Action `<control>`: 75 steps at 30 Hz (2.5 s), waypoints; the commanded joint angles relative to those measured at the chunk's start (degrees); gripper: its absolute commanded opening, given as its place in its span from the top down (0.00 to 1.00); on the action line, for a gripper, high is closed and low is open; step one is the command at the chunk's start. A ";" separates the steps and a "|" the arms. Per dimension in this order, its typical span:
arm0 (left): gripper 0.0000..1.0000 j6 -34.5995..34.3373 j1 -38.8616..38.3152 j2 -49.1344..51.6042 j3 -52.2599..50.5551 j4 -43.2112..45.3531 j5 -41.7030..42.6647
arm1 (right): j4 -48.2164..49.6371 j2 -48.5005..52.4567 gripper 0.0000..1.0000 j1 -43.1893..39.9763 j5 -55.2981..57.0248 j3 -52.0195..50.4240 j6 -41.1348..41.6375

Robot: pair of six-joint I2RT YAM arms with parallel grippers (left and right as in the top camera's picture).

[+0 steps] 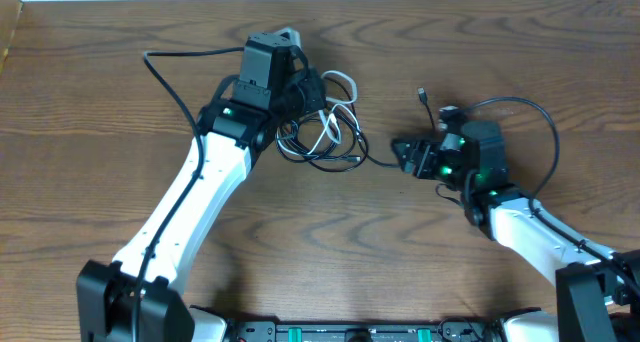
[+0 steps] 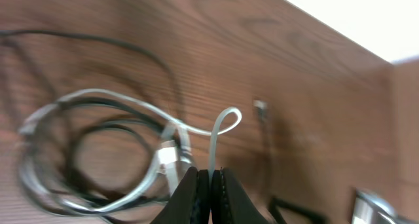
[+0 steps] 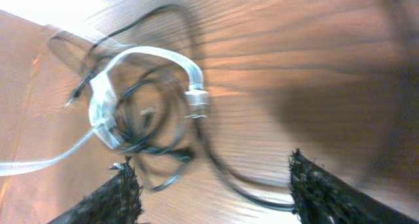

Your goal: Untangle cables

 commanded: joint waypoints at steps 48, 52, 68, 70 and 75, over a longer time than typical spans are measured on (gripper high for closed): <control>0.92 -3.69 7.67 -1.01 0.09 -6.32 -7.54 | -53.35 7.48 0.94 -0.68 36.09 23.63 -10.67; 0.92 -3.58 7.67 -1.01 0.09 -7.04 -7.58 | -52.85 5.99 0.71 -5.07 29.77 23.63 -10.67; 0.92 -0.70 10.16 -1.01 0.09 -12.55 -9.01 | -36.17 5.88 0.10 -5.14 -7.63 23.63 -16.31; 0.92 -0.70 10.16 -1.01 0.09 -12.55 -9.01 | -32.26 5.88 0.06 -4.04 -9.84 23.58 -18.80; 0.92 -0.70 10.16 -1.01 0.09 -12.59 -9.01 | -26.99 5.90 0.01 -0.04 -9.68 23.58 -19.80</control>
